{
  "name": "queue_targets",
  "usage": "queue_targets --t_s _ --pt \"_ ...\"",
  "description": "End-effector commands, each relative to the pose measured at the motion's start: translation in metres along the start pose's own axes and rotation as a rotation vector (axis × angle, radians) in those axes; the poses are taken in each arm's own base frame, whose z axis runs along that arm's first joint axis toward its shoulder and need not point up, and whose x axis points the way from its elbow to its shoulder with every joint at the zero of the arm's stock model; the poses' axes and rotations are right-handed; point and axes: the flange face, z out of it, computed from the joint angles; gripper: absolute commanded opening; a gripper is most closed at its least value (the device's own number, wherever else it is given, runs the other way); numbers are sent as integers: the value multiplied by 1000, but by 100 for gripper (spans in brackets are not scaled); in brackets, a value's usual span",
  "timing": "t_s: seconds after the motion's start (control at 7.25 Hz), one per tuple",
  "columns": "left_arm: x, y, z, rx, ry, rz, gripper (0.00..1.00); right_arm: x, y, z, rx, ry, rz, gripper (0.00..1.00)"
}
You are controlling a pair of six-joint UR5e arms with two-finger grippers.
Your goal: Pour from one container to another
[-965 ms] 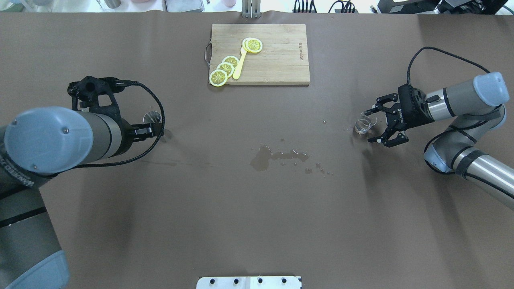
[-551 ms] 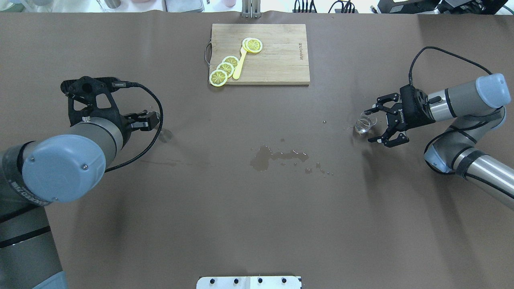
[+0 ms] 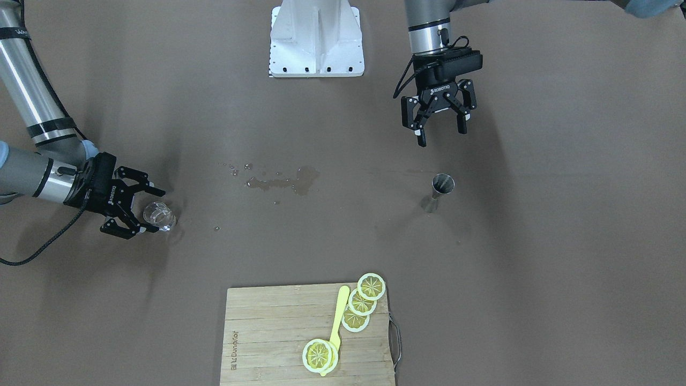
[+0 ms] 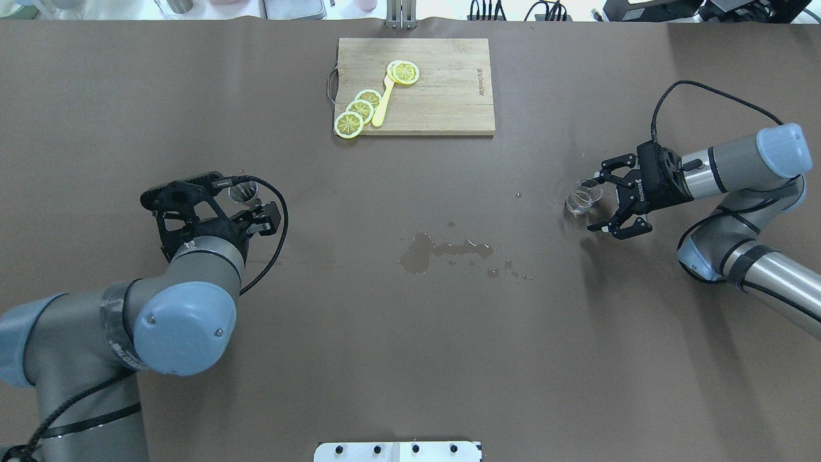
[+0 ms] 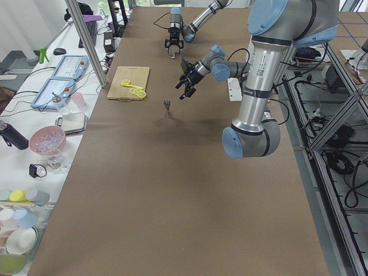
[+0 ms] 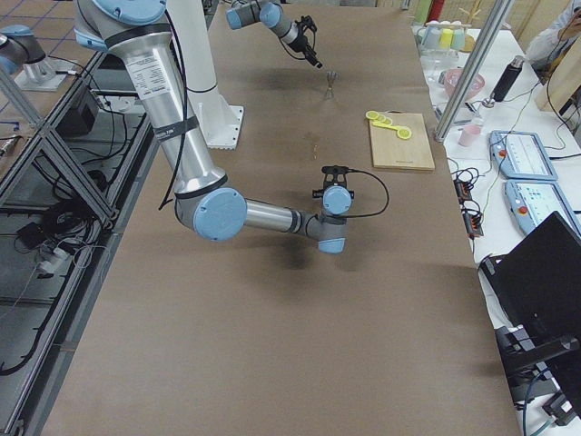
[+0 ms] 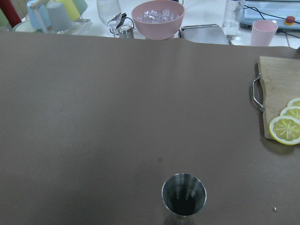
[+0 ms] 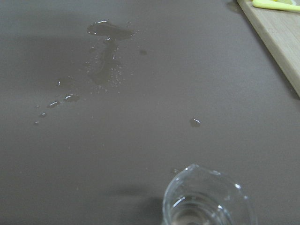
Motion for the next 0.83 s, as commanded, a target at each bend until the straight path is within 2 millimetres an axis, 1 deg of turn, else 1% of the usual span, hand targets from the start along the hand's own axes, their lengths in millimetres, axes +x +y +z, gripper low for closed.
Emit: queue_targets --t_s 0.0,0.14,0.28,0.41,0.55,0.69 --pt "8 29 1 90 18 -3 98 -2 1 5 -3 5 3 91" --pt "8 45 6 91 13 -51 98 -2 1 5 -3 5 3 91" --pt "4 48 11 118 20 -85 98 -2 0 6 -2 9 1 90" --pt "-7 58 18 127 55 -102 98 -2 1 8 -6 11 5 90" --pt "-7 66 25 153 88 -119 98 -1 1 8 -6 15 5 89" --pt "-8 82 29 175 91 -92 98 -1 0 9 -5 15 5 87"
